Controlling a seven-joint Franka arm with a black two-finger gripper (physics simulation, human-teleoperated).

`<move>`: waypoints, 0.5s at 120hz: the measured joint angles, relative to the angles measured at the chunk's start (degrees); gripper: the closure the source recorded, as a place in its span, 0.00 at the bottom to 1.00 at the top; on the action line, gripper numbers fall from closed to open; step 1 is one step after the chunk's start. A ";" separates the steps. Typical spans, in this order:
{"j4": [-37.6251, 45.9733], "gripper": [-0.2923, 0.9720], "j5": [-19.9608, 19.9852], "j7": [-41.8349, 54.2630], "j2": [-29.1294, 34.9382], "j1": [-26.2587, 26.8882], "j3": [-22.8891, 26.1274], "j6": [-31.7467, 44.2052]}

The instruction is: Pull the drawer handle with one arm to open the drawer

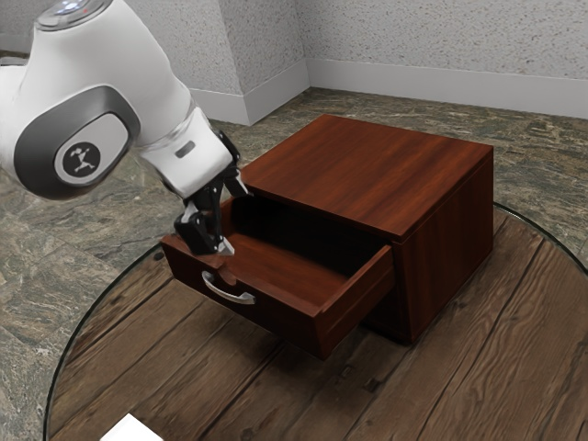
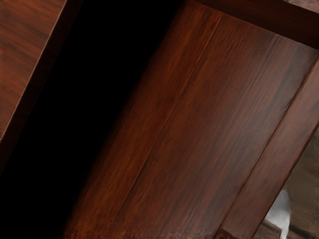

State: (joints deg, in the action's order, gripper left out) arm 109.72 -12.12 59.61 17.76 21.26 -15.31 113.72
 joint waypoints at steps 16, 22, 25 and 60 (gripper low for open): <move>-8.06 0.23 0.67 -11.52 -5.37 -1.85 0.57 -8.25; -10.94 0.23 1.95 -15.66 -7.31 -5.65 2.60 -11.30; -11.66 0.23 2.75 -17.60 -7.81 -8.46 4.56 -12.76; -13.68 0.23 5.85 -35.46 -9.87 -12.79 9.10 -21.29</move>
State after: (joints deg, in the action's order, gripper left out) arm 96.04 -6.28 24.15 7.89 8.47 -6.22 92.43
